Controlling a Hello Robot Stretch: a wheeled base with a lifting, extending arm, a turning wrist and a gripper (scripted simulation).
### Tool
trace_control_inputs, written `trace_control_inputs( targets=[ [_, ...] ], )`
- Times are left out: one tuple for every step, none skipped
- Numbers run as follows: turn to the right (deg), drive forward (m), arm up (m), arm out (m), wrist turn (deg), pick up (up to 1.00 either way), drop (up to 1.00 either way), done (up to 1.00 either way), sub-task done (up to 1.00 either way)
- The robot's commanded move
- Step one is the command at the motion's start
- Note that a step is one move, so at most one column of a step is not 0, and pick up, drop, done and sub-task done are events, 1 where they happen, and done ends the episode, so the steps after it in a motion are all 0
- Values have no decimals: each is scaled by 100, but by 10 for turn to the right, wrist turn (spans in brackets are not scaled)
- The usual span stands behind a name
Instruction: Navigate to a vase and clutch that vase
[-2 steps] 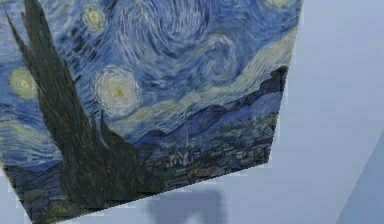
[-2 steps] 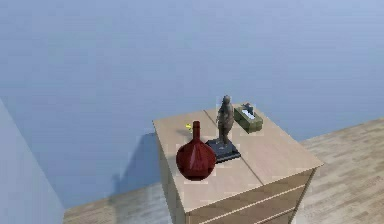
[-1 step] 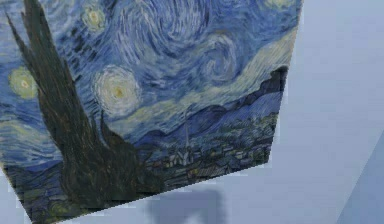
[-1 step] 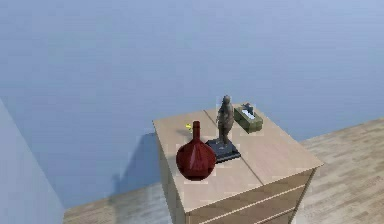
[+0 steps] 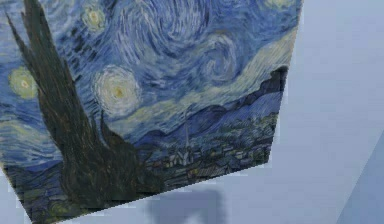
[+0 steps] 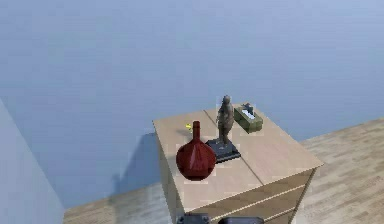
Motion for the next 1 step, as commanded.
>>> trace_control_inputs(
  targets=[
    [0, 0, 0, 30, 0, 0, 0, 0, 0]
  ],
)
